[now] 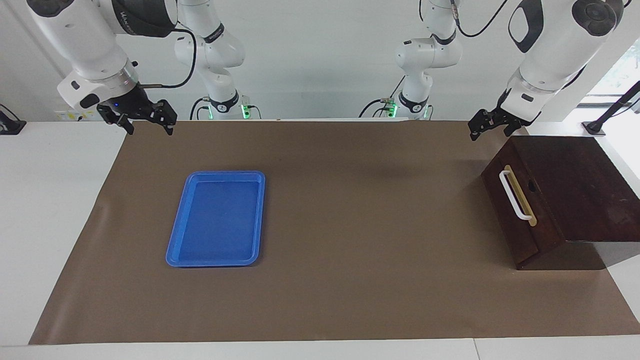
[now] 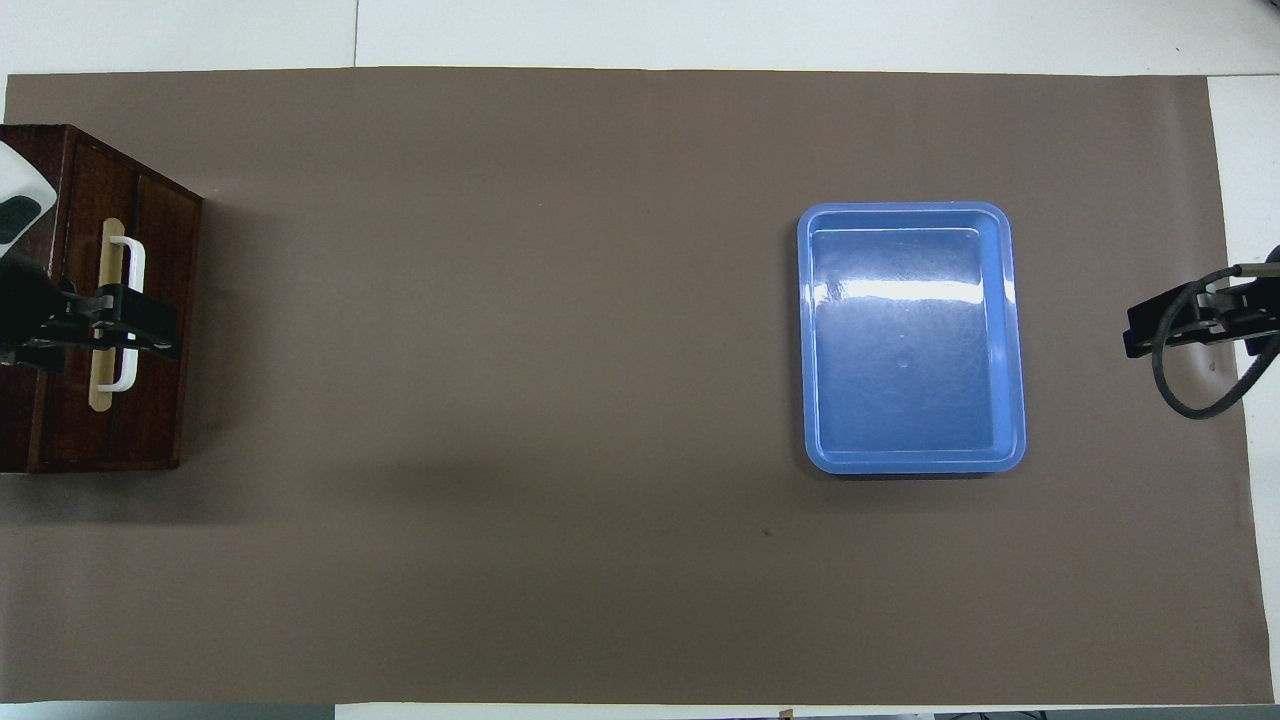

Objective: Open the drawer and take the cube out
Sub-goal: 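Reach the left gripper to the white drawer handle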

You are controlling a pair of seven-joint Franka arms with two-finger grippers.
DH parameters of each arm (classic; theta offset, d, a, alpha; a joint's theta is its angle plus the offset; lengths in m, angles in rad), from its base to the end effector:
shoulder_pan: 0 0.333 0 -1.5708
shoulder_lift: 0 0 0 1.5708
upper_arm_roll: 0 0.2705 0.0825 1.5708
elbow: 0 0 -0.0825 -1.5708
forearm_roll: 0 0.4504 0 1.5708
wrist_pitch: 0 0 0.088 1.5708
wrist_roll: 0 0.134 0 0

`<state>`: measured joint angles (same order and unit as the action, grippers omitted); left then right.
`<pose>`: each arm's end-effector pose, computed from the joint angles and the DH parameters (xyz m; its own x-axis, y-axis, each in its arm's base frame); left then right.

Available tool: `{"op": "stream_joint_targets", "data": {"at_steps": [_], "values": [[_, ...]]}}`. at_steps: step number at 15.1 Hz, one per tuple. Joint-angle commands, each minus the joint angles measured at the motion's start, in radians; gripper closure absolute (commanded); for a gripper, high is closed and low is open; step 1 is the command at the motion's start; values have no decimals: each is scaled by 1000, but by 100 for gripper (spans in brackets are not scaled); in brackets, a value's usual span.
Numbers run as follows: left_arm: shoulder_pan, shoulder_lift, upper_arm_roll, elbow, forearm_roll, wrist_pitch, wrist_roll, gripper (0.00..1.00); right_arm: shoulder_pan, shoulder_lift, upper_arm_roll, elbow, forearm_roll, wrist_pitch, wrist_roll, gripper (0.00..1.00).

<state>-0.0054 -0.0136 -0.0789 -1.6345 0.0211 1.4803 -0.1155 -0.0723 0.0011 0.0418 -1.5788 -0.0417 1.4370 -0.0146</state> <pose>0.5992 -0.0478 0.5194 0.9900 0.0340 -0.1367 0.0291 -0.9988 -0.0382 0.6015 -0.0244 0.5368 0.9895 -0.0212 -0.1429 -0.0156 -0.9991 0.0396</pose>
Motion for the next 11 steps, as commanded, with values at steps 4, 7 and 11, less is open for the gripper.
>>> {"op": "stream_joint_targets", "data": {"at_steps": [4,7,11], "values": [[-19,8,14,13,-9,1,17,0,-23,-10,7,-9,19,5,-36,0],[-24,-6,5,-59,78,144,16,0,-21,-10,7,-9,19,5,-36,0],[-30,-37,5,-209,109,343,45,0,-23,-10,9,-7,19,2,-38,0]]}}
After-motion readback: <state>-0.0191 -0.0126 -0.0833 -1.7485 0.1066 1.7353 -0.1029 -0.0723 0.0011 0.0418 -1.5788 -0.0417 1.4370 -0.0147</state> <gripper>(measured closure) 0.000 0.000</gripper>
